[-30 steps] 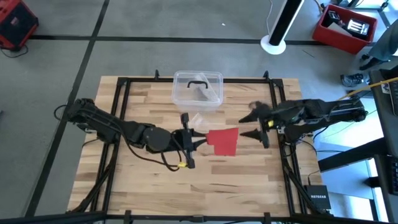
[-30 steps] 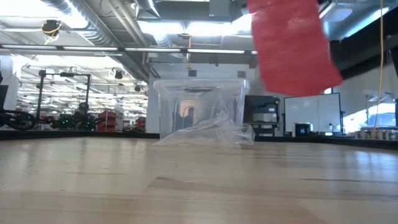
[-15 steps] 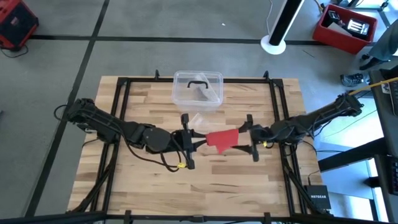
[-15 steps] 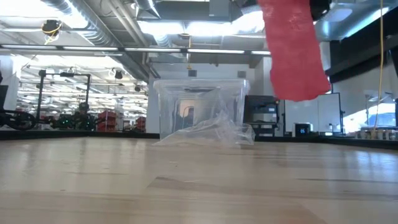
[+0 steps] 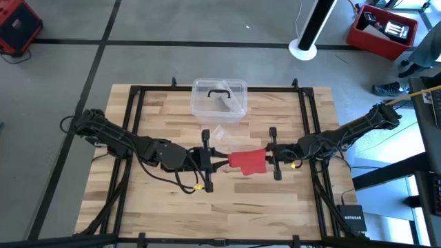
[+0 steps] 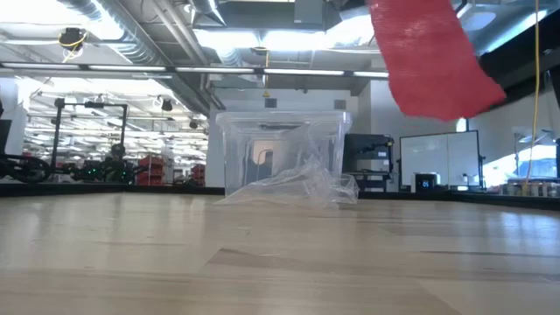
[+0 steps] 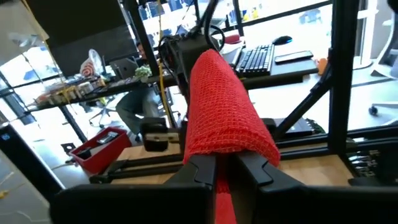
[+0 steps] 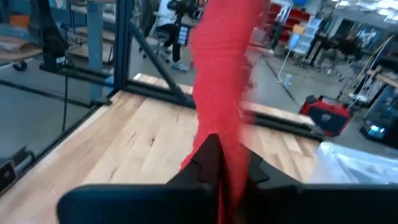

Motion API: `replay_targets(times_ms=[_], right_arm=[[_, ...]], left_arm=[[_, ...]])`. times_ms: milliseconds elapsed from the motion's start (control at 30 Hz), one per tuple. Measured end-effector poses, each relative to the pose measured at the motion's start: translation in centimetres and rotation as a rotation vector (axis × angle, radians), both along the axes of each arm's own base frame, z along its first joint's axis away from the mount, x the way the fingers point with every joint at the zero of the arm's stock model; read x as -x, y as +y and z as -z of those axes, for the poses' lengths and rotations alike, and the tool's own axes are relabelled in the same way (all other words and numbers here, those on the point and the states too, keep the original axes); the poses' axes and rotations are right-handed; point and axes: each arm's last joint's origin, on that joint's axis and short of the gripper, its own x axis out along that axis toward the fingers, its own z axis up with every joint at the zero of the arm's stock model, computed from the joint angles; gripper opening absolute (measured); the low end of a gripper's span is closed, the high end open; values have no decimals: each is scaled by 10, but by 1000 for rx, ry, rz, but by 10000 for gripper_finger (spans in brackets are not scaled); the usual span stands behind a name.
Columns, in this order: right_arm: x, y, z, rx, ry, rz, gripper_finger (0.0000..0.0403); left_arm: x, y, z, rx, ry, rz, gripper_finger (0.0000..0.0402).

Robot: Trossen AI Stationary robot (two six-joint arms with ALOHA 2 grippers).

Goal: Roll bandage
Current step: Roll the red bandage

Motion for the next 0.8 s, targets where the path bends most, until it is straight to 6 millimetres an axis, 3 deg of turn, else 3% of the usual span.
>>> replay_targets(times_ms=[233, 367, 500, 800], right_arm=[[0, -3, -4, 126, -24, 87, 8], [0, -5, -4, 169, -22, 162, 4], [-1, -5, -4, 161, -24, 165, 4], [-2, -1, -3, 21, -15, 77, 4]], left_arm=[[0, -10, -12, 104, -112, 360, 13], [1, -12, -19, 108, -190, 447, 13], [0, -7, -24, 73, -245, 395, 13], [-4, 11, -21, -129, -178, 11, 13]])
